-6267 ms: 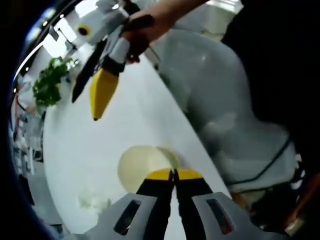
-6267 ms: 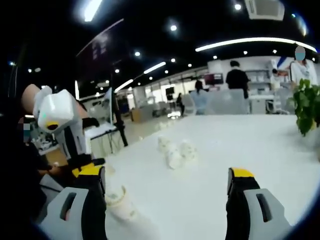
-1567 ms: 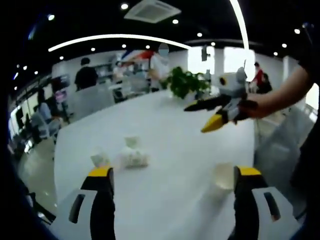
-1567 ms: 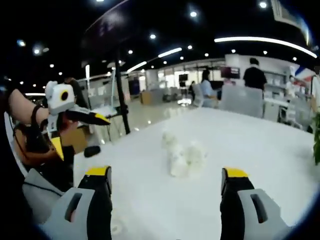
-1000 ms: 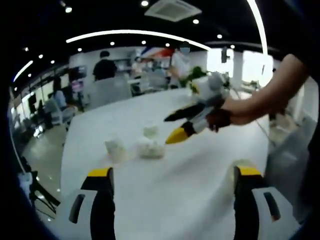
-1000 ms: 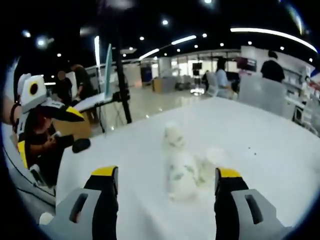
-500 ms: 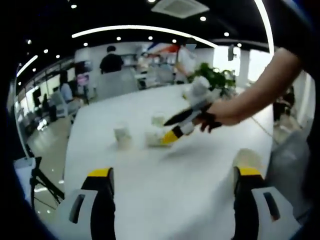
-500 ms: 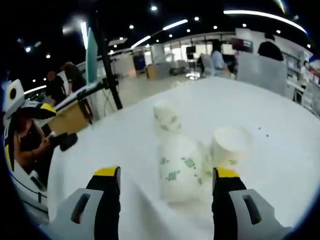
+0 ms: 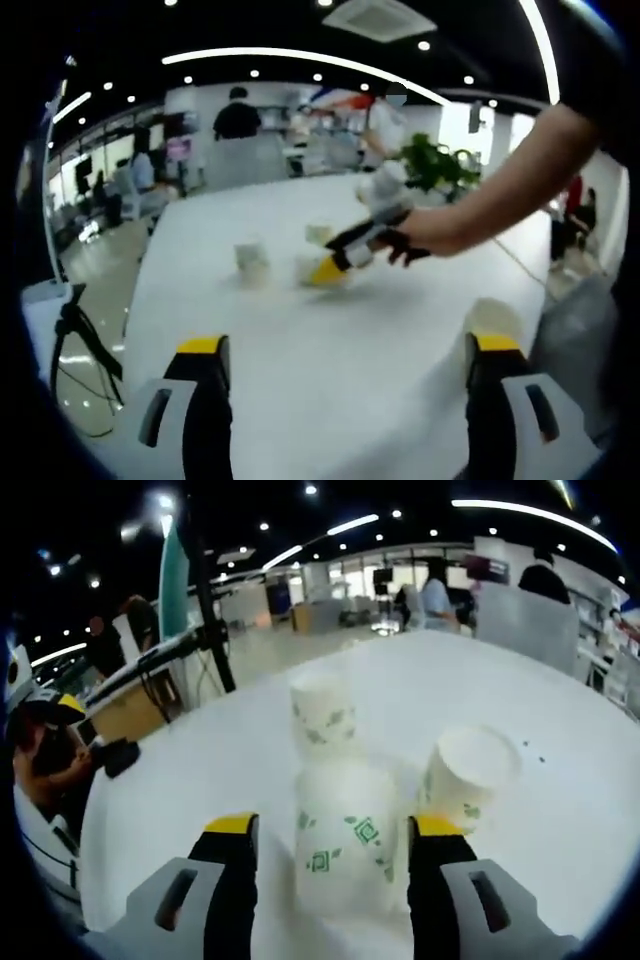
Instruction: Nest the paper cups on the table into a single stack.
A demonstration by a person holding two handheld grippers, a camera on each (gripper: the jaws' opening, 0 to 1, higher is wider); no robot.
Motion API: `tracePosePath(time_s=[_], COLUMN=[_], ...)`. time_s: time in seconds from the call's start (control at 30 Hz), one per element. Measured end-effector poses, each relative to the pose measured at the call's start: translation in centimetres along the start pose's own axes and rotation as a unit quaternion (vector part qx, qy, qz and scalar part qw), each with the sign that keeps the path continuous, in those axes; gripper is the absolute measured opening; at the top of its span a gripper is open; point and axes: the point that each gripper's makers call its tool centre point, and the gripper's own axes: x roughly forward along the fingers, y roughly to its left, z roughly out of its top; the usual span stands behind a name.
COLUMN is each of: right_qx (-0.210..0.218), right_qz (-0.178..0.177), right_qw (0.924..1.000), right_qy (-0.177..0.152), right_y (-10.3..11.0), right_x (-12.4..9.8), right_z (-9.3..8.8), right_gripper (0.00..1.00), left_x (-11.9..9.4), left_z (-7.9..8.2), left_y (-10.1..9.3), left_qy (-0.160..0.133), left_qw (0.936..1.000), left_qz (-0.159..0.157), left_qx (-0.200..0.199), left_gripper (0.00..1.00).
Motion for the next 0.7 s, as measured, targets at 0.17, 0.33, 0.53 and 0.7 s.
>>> tracePosePath(time_s=[0.17,0.33,0.53,0.7], right_qx=[-0.010,0.006,0.003,0.018], right_qz=[0.002,0.008,0.019,0.034], right_qw=[0.9999,0.9999,0.9997,0.9992], right_qy=[0.009,0.013,0.014,0.006], right_y=[0.3,0.7,1.3,2.0], right_x=[0.0,-0.4,-0.8,-1.6], right_z=[-0.3,-0.5,-0.4,0.2], right_gripper=[0.48,0.38,0.36,0.34], left_x=[-0.2,-0.5,-0.5,-0.4], left_z=[-0.4,-0.6,-0.6,-0.1], left_y=[-0.1,-0.2,-0.5,-0.7], left_qy=[0.005,0.007,0.006,0.005], left_qw=[1.0000,1.0000,1.0000,1.0000], left_qz=[0.002,0.005,0.003,-0.002], left_qx=[-0.001,-0.003,-0.007,-0.001], left_gripper=[0.97,0.97,0.97,0.97])
